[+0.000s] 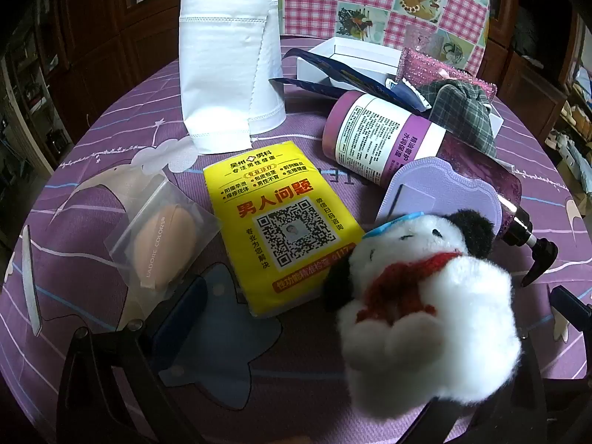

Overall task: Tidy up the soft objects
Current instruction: 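Move the left gripper toward the white plush dog with red collar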

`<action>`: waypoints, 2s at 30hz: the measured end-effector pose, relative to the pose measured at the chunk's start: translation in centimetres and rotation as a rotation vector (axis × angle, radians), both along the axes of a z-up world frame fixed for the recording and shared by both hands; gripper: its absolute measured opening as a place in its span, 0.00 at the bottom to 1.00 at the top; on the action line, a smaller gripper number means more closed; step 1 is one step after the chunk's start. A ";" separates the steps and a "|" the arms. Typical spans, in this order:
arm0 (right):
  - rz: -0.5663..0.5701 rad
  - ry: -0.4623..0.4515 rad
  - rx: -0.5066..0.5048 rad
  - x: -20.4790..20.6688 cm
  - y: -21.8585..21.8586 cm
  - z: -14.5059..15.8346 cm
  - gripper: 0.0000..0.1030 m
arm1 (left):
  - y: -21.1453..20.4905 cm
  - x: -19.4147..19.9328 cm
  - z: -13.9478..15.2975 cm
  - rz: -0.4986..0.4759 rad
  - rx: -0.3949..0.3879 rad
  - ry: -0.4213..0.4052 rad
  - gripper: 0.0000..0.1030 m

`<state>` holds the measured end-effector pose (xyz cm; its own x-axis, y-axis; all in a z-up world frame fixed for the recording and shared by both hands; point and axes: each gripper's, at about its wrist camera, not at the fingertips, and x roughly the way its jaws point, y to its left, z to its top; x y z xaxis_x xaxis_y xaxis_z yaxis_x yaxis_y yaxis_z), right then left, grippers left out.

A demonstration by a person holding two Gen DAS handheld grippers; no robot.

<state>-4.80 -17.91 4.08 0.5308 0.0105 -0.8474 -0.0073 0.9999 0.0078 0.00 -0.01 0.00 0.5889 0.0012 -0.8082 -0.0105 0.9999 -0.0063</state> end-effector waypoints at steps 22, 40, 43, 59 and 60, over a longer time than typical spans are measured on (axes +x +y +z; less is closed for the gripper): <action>-0.023 -0.177 0.086 -1.7 -0.9 2.2 0.85 | 0.8 -4.0 2.8 -0.145 0.042 -0.229 0.94; -0.011 -0.434 0.048 -4.6 -0.6 5.1 0.85 | 0.9 -5.5 4.7 -0.133 0.041 -0.380 0.95; -0.014 -0.432 0.048 -4.6 -0.7 5.0 0.85 | 0.9 -5.5 4.8 -0.125 0.044 -0.378 0.95; -0.015 -0.446 0.040 -4.7 -0.4 5.0 0.85 | 1.0 -6.0 5.2 -0.122 0.048 -0.401 0.95; -0.016 -0.446 0.039 -4.7 -0.4 5.0 0.85 | 1.1 -6.0 5.3 -0.121 0.044 -0.401 0.95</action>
